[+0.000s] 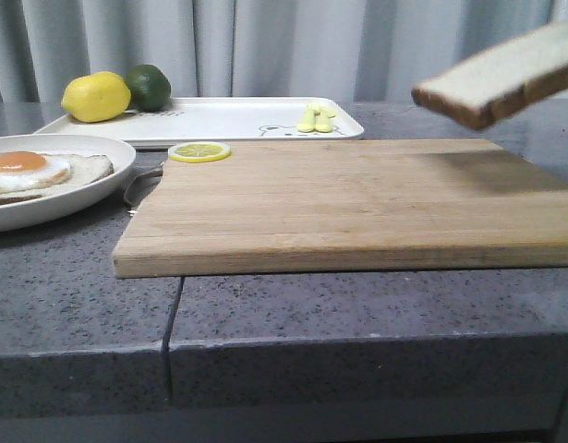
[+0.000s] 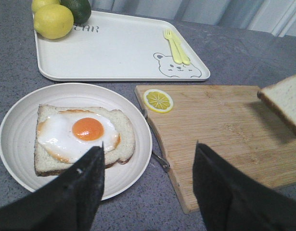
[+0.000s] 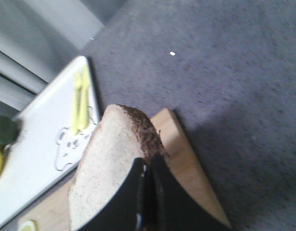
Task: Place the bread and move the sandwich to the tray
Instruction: 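Carry the bread slice with the right gripper over the egg toast plate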
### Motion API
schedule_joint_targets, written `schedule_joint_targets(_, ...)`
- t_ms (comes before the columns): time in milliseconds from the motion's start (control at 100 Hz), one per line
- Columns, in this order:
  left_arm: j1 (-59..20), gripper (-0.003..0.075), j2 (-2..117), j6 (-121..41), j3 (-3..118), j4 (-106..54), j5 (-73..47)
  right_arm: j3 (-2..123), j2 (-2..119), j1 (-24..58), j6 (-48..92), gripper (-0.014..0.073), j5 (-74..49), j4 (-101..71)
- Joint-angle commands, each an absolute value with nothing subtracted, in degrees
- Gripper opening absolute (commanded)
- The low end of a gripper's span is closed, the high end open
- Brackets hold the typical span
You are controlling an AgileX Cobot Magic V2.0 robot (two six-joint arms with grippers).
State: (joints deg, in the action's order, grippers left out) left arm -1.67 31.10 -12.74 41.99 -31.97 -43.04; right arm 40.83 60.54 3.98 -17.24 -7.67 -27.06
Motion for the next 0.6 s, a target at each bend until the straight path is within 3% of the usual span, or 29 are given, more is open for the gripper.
schedule_joint_targets(0, -1.5, 0.0387, 31.8, -13.0, 43.9, -33.5, -39.6, 45.9, 58.6, 5.2, -17.1, -0.0060, -5.6, -28.2)
schedule_joint_targets(190, -1.5, 0.0387, 31.8, -13.0, 43.9, -33.5, -39.6, 50.4, 58.7, 13.7, -17.1, -0.0060, -2.9, -33.1)
schedule_joint_targets(590, -1.5, 0.0387, 31.8, -13.0, 43.9, -33.5, -39.6, 50.4, 71.1, 37.0, -17.1, -0.0060, 19.8, -48.2)
